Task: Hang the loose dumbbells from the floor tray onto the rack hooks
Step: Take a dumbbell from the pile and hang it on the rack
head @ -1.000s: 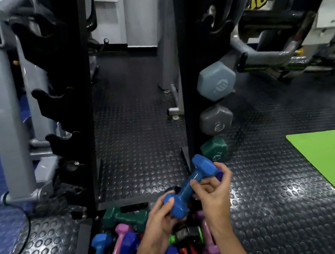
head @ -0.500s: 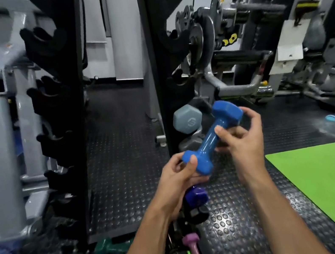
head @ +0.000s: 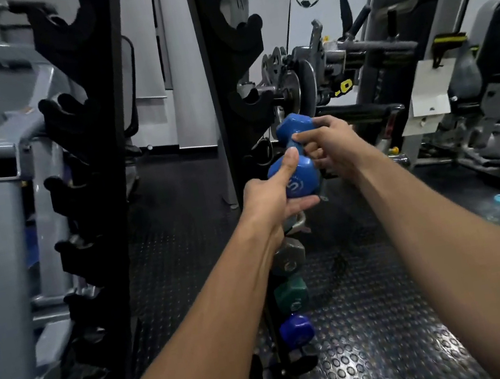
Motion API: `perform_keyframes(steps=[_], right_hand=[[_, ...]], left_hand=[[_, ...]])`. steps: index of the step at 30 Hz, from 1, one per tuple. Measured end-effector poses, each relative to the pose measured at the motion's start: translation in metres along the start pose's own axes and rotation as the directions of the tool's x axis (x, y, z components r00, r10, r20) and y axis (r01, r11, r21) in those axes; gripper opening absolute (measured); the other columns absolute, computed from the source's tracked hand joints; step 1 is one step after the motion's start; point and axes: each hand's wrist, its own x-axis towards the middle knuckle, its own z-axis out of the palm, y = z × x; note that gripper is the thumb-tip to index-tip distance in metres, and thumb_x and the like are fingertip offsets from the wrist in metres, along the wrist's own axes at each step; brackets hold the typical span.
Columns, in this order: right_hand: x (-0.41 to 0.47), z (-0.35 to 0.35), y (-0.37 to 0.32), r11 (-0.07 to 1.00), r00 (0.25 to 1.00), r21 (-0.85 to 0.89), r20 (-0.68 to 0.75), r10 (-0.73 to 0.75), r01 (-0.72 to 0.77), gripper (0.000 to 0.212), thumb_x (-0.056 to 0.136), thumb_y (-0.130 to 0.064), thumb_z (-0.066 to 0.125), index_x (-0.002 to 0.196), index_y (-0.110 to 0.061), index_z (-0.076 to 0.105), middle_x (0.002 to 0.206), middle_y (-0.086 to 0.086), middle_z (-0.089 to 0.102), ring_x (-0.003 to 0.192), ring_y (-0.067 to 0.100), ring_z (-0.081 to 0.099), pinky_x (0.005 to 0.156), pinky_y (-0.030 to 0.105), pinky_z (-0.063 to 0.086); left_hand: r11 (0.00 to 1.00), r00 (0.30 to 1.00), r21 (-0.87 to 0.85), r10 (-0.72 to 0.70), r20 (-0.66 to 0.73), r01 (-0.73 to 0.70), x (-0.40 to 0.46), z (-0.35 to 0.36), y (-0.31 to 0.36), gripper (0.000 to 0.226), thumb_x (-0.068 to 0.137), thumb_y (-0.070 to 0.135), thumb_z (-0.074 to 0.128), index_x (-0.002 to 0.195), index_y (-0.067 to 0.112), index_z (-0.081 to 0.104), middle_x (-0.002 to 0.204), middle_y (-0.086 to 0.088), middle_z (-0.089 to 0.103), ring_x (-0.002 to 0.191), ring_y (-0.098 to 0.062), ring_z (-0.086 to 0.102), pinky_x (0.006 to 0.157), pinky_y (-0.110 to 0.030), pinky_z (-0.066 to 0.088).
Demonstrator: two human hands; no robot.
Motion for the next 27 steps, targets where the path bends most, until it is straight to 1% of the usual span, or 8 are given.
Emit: perform_keyframes(steps=[6,9,11,15,17,19,24,27], right_hand=[[0.047,0.014,-0.01,0.998,0.994,-0.062,0.109,0.021,-0.015,0.04,0.091,-0.006,0.071,0.129,-0.011,0.063,0.07,0.003,0.052,0.052,0.011,0.043,0.047,0.024,0.037],[0.058,0.018,-0.011,0.993,0.989,-0.112,0.14,0.046,-0.03,0.019,0.094,-0.007,0.066,0.108,-0.016,0.072,0.072,0.003,0.051,0.056,0.012,0.043,0.047,0.023,0.038],[0.063,0.019,-0.009,0.994,0.99,-0.107,0.136,0.046,-0.032,0.018,0.093,-0.006,0.063,0.102,-0.018,0.073,0.076,0.004,0.057,0.059,0.014,0.046,0.05,0.025,0.04],[0.073,0.02,-0.009,0.992,0.992,-0.123,0.119,0.042,-0.027,0.031,0.083,-0.006,0.064,0.113,-0.005,0.074,0.098,0.014,0.069,0.09,0.031,0.06,0.087,0.044,0.052],[0.076,0.021,-0.011,0.989,0.991,-0.143,0.122,0.046,-0.029,0.032,0.081,-0.005,0.063,0.111,-0.003,0.074,0.102,0.017,0.07,0.095,0.032,0.062,0.097,0.05,0.054],[0.077,0.026,-0.014,0.984,0.989,-0.175,0.135,0.065,-0.041,0.028,0.083,-0.003,0.061,0.105,-0.007,0.076,0.102,0.018,0.07,0.092,0.032,0.065,0.092,0.049,0.057],[0.073,0.041,-0.021,0.973,0.989,-0.226,0.124,0.077,-0.047,0.026,0.091,0.0,0.051,0.107,-0.001,0.072,0.089,0.016,0.072,0.061,0.023,0.073,0.054,0.031,0.058],[0.074,0.043,-0.02,0.975,0.984,-0.219,0.169,0.062,-0.024,0.032,0.101,-0.001,0.044,0.091,-0.008,0.073,0.073,0.008,0.073,0.06,0.022,0.071,0.057,0.033,0.061]], left_hand=[[0.997,0.998,-0.064,0.038,-0.053,-0.041,0.016,0.008,0.015,0.075,0.084,0.044,0.08,0.134,-0.003,0.05,0.115,-0.021,0.068,0.074,-0.037,0.077,0.072,-0.041,0.065],[0.997,0.997,-0.068,0.027,-0.078,-0.032,0.023,0.013,0.018,0.077,0.083,0.046,0.08,0.138,0.001,0.049,0.121,-0.019,0.066,0.073,-0.036,0.077,0.075,-0.044,0.065],[0.998,0.995,-0.054,0.032,-0.097,-0.038,0.028,0.016,0.02,0.073,0.084,0.045,0.08,0.136,0.003,0.052,0.12,-0.018,0.067,0.074,-0.035,0.078,0.073,-0.044,0.066],[0.999,0.99,-0.021,0.031,-0.136,-0.034,0.032,0.023,0.022,0.075,0.082,0.047,0.081,0.135,0.004,0.051,0.119,-0.016,0.065,0.071,-0.036,0.077,0.071,-0.042,0.066],[0.999,0.987,-0.01,0.042,-0.154,-0.044,0.036,0.026,0.025,0.077,0.081,0.049,0.082,0.136,0.004,0.051,0.12,-0.016,0.064,0.066,-0.035,0.077,0.069,-0.041,0.066],[0.998,0.981,-0.018,0.051,-0.186,-0.055,0.041,0.025,0.031,0.077,0.08,0.05,0.082,0.135,0.004,0.053,0.118,-0.016,0.063,0.062,-0.035,0.076,0.067,-0.042,0.066],[0.998,0.974,-0.054,0.031,-0.225,-0.044,0.047,0.024,0.035,0.078,0.08,0.053,0.08,0.134,0.003,0.053,0.116,-0.019,0.063,0.06,-0.035,0.075,0.065,-0.043,0.066],[0.989,0.977,-0.142,0.018,-0.211,-0.049,0.046,0.021,0.032,0.076,0.082,0.05,0.08,0.134,0.001,0.053,0.116,-0.02,0.063,0.058,-0.033,0.075,0.07,-0.045,0.066]])
